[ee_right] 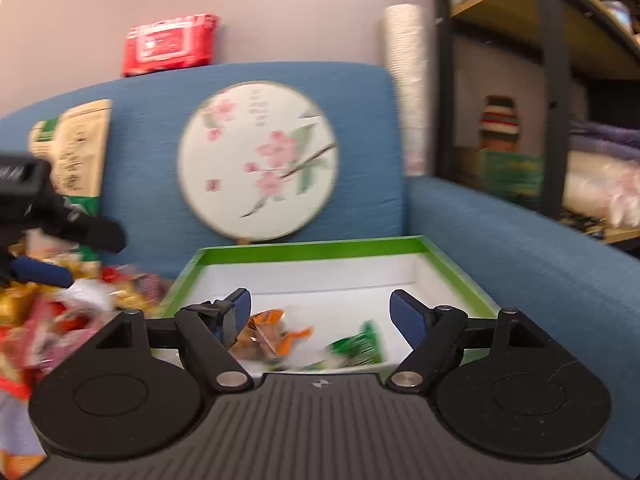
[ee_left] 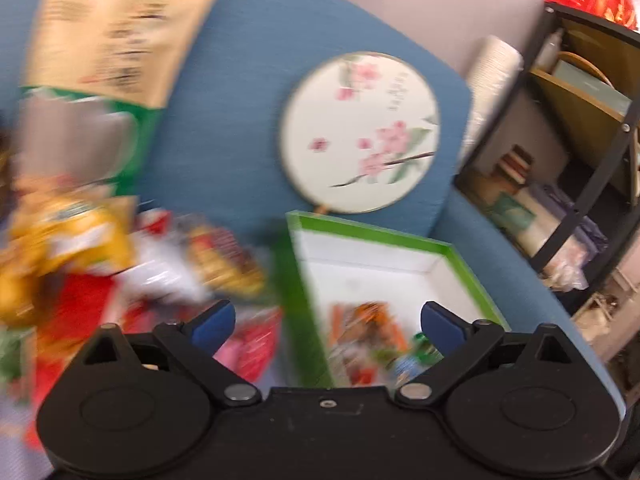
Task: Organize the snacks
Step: 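Grasp the orange snack packet on the sofa with the right tool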
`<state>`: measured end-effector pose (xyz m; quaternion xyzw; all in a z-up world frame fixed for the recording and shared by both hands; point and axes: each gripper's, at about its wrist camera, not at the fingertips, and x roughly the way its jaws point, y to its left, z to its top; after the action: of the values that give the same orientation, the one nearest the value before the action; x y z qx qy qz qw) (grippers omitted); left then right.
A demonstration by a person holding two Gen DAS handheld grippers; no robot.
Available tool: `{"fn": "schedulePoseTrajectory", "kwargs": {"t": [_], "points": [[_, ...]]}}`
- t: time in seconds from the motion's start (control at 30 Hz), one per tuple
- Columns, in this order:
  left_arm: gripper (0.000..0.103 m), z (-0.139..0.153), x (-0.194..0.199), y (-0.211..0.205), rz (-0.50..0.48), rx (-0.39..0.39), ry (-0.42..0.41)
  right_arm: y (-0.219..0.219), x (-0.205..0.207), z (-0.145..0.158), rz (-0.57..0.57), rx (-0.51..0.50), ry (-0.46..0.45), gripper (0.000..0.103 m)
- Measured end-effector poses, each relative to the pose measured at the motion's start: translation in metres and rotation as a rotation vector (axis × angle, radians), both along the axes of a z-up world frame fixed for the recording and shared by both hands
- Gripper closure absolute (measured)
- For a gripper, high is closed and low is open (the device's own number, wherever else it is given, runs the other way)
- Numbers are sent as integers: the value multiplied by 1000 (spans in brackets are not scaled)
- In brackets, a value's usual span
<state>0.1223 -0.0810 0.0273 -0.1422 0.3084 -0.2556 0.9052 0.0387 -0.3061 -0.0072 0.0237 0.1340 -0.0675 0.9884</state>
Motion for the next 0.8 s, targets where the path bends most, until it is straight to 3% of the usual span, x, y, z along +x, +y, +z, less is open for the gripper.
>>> {"fn": "schedulePoseTrajectory", "kwargs": {"t": [0.17,0.3,0.47,0.63,0.67,0.7,0.73,0.77,0.8], "points": [[0,-14,-39,55,109,67,30,34,4,-5,219,63,92,0],[0,-28,-66,79,106,81,77,60,1,-14,372,71,182,0],[0,-45,-92,100,70,-25,202,64,-20,-29,405,76,266,0],[1,-59,-106,101,55,-163,298,51,-25,-46,470,253,393,0],[6,-61,-105,98,52,-178,307,51,-26,-49,482,286,407,0],[20,-64,-102,94,48,-187,318,50,-26,-51,488,319,422,1],[28,-67,-99,90,38,-195,327,50,-29,-52,502,334,421,12],[44,-69,-95,85,20,-200,333,51,-32,-51,528,349,427,19],[63,-72,-92,81,11,-197,341,51,-35,-51,546,364,427,19]]}}
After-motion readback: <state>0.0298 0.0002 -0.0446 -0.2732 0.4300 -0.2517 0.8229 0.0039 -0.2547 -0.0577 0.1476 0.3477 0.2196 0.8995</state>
